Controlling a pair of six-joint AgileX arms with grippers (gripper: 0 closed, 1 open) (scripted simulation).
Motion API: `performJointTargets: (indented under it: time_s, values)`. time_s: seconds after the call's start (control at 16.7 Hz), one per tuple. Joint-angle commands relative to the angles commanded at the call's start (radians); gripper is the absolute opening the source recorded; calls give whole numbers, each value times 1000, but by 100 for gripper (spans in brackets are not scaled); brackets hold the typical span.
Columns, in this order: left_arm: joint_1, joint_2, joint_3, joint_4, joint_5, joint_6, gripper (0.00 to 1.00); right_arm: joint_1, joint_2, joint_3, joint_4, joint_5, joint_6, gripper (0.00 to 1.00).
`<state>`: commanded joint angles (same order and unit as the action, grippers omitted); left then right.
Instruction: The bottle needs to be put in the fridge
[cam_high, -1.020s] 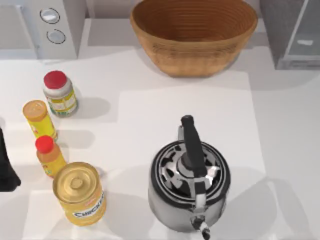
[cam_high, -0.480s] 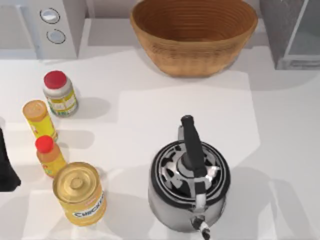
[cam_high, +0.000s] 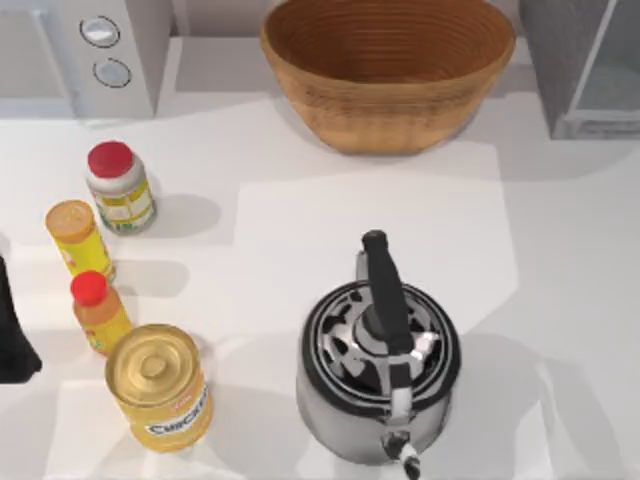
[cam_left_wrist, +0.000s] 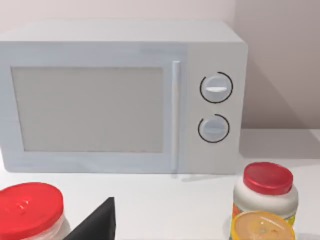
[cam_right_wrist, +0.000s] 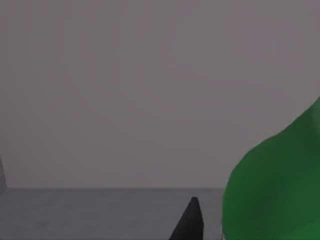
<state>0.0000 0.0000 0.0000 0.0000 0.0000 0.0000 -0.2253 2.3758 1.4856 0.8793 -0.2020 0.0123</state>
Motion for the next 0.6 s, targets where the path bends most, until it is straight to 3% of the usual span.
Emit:
performJointTargets:
  time_s: [0.6]
  values:
    - [0,0,0,0,0,0,100,0,0,0,0,0,0,98]
